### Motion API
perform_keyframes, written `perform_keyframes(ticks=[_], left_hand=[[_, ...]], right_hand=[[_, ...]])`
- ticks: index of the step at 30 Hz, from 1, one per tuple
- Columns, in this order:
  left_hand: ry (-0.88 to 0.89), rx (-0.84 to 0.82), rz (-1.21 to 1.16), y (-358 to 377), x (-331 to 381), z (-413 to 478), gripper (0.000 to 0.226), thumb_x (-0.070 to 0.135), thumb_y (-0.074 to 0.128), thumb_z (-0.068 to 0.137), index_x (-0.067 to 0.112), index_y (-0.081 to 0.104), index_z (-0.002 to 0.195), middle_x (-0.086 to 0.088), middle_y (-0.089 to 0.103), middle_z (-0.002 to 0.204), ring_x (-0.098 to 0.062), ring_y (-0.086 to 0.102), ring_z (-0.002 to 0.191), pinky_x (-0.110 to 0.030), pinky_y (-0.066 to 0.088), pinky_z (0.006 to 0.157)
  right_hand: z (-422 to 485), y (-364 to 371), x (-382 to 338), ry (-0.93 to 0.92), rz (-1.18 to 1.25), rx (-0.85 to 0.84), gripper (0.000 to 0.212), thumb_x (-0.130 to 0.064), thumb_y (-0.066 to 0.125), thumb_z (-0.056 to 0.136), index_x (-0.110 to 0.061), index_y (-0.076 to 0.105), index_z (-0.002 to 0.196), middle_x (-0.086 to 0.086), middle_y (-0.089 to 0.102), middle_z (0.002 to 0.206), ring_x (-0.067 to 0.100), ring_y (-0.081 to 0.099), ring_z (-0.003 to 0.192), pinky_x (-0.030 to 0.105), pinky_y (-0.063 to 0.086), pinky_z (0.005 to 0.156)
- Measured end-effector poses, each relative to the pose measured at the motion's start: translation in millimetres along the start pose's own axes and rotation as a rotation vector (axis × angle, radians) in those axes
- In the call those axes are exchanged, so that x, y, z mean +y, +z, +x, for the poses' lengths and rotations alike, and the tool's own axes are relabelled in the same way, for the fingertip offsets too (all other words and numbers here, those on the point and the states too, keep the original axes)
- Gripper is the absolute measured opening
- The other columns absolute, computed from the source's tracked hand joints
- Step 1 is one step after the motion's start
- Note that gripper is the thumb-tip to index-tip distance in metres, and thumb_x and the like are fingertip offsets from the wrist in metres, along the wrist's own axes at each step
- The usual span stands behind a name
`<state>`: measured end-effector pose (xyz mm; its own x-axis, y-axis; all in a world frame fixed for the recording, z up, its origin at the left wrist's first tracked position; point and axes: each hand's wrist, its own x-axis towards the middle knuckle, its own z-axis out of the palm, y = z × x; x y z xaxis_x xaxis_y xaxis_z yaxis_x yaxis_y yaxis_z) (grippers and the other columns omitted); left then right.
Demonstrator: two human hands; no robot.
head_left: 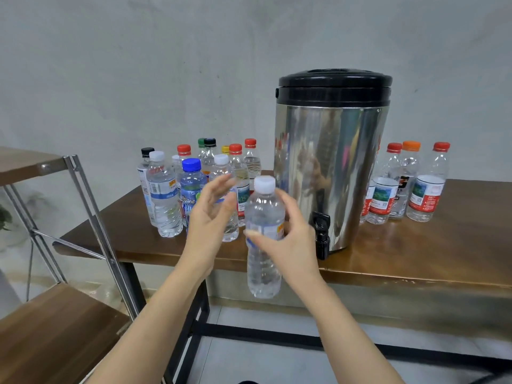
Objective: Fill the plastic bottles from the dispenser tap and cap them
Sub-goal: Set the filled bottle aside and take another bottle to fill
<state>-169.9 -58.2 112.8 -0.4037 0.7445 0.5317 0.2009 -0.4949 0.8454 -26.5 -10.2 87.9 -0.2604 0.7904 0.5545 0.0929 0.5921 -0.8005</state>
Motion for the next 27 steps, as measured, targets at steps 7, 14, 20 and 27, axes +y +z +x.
perform_keyframes(ticks=[7, 14, 20, 27], left_hand=[[-0.029, 0.246, 0.290, -36.8, -76.7, -0.1, 0.032, 0.040, 0.057, 0.097, 0.032, 0.055, 0.128, 0.012, 0.056, 0.129, -0.006, 0.052, 0.122, -0.044, 0.046, 0.104], [-0.034, 0.243, 0.452, -47.9, -114.2, -5.5, 0.043, 0.051, 0.055, 0.094, 0.037, 0.045, 0.133, 0.013, 0.048, 0.134, -0.013, 0.043, 0.129, -0.043, 0.041, 0.107], [-0.020, 0.316, 0.634, -47.4, -136.4, -1.0, 0.077, 0.045, 0.060, 0.088, 0.022, 0.025, 0.152, -0.001, 0.026, 0.157, -0.012, 0.019, 0.140, -0.034, 0.022, 0.112], [-0.218, 0.455, 0.740, -70.1, -156.0, 31.6, 0.115, 0.060, 0.064, 0.075, 0.014, -0.002, 0.157, -0.019, -0.005, 0.164, -0.040, 0.001, 0.150, -0.054, 0.007, 0.121]], right_hand=[[61.2, 35.4, 13.2, -0.025, -0.146, -0.023, 0.087, -0.032, 0.072, 0.088, -0.031, 0.016, 0.155, -0.012, 0.032, 0.154, -0.012, 0.027, 0.127, 0.002, 0.022, 0.096], [64.8, 63.6, 44.4, 0.002, -0.111, -0.016, 0.090, -0.036, 0.065, 0.091, -0.035, 0.002, 0.155, -0.022, 0.019, 0.153, -0.018, 0.015, 0.129, 0.016, 0.023, 0.106], [11.4, 85.8, 91.3, 0.108, -0.238, -0.109, 0.121, -0.049, 0.070, 0.082, -0.039, -0.035, 0.141, -0.009, -0.016, 0.163, 0.003, -0.006, 0.149, 0.027, 0.013, 0.122], [26.4, 112.7, 104.0, 0.223, -0.390, -0.047, 0.126, -0.051, 0.073, 0.079, -0.024, -0.035, 0.139, 0.009, -0.013, 0.163, 0.021, -0.005, 0.152, 0.035, 0.010, 0.123]])
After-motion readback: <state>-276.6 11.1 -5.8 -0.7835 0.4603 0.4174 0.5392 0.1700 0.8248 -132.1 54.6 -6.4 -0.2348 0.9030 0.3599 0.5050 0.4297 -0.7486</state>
